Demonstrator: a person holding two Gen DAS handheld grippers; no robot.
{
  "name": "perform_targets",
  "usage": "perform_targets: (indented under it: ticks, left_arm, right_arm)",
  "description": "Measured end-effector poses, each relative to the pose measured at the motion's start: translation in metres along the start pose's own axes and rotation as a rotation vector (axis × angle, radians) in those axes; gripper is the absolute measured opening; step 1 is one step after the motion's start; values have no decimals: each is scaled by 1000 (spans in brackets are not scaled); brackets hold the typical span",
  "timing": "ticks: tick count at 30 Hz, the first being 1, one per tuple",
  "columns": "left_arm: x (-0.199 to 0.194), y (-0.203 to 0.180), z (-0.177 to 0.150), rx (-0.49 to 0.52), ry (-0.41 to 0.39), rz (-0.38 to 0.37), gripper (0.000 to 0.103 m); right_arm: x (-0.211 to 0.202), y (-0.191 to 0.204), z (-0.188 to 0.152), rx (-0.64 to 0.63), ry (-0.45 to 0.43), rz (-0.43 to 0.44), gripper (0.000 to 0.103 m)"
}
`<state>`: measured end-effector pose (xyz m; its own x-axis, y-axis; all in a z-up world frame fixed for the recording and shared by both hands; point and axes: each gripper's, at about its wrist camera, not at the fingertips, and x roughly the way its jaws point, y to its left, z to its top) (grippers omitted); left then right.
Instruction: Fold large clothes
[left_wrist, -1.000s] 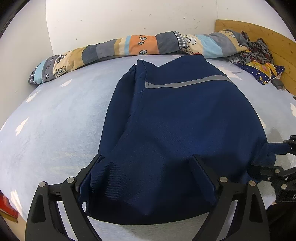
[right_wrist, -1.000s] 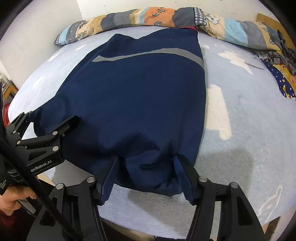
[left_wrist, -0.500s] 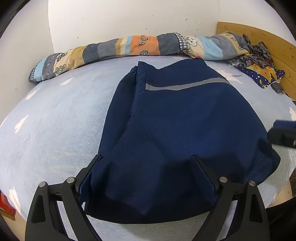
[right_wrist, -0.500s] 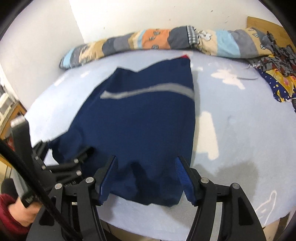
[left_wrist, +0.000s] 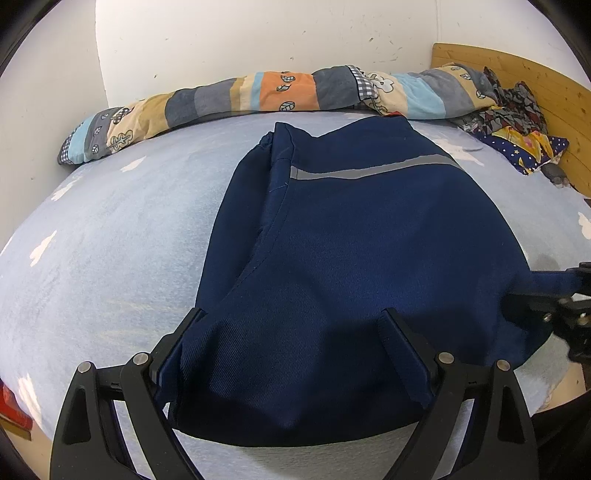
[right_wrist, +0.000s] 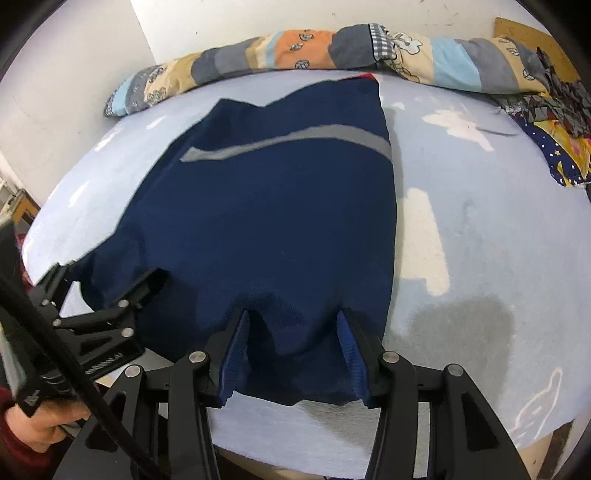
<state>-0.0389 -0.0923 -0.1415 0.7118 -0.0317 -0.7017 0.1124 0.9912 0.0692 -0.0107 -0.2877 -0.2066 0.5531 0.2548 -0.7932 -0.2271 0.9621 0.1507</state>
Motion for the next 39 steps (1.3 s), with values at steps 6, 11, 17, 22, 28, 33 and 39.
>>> perform_targets:
  ticks: [6, 11, 17, 22, 28, 33, 39]
  left_arm:
    - [-1, 0, 1, -1, 0, -5, 93]
    - [-19, -3, 10, 11, -63, -17, 94]
    - [-46, -2, 26, 3, -165, -8, 100]
    - [-58, 3, 35, -15, -208, 40, 103]
    - [-67, 6, 44, 5, -248, 133, 103]
    - [-76, 4, 47, 30, -289, 144, 103]
    - [-77, 5, 56, 3, -262, 193, 103]
  right_arm:
    - [5, 1, 0, 6, 12, 6, 63]
    - [-24, -6, 8, 37, -105, -1, 74]
    - [-49, -10, 16, 57, -227, -109, 86]
    - [-56, 2, 19, 7, -270, -176, 89]
    - [-64, 10, 20, -21, -313, -184, 90]
    - [-64, 16, 20, -47, -317, -191, 91]
    - [-63, 19, 20, -58, -318, -200, 91]
